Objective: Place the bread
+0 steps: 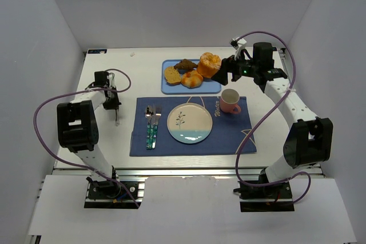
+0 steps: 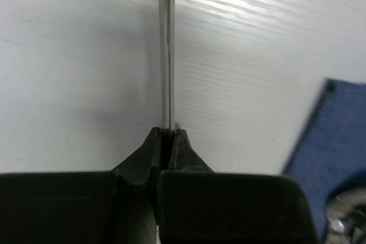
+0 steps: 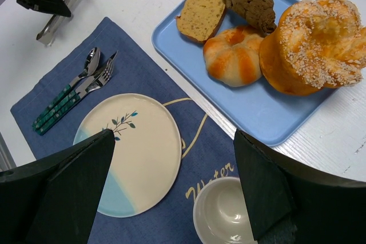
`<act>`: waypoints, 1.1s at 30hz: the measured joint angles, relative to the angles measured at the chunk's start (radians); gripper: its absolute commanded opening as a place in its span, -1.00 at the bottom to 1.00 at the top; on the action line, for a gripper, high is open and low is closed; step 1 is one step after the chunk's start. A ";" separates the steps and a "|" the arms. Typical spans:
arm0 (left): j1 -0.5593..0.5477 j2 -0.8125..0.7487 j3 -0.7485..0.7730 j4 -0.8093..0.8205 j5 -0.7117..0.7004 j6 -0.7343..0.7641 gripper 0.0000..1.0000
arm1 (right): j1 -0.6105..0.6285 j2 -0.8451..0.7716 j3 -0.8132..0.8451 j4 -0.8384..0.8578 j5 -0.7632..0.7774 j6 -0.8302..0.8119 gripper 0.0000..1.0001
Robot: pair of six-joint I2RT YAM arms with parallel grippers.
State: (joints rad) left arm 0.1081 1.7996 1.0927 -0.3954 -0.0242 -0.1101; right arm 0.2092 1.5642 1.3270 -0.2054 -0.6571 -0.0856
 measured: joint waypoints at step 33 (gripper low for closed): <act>-0.251 0.084 0.438 -0.188 0.472 -0.362 -0.08 | -0.081 -0.021 -0.061 0.074 -0.058 0.066 0.79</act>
State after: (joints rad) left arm -0.1432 1.8835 1.5303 -0.5838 0.4473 -0.4725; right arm 0.1280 1.5436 1.2655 -0.1318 -0.7151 -0.0193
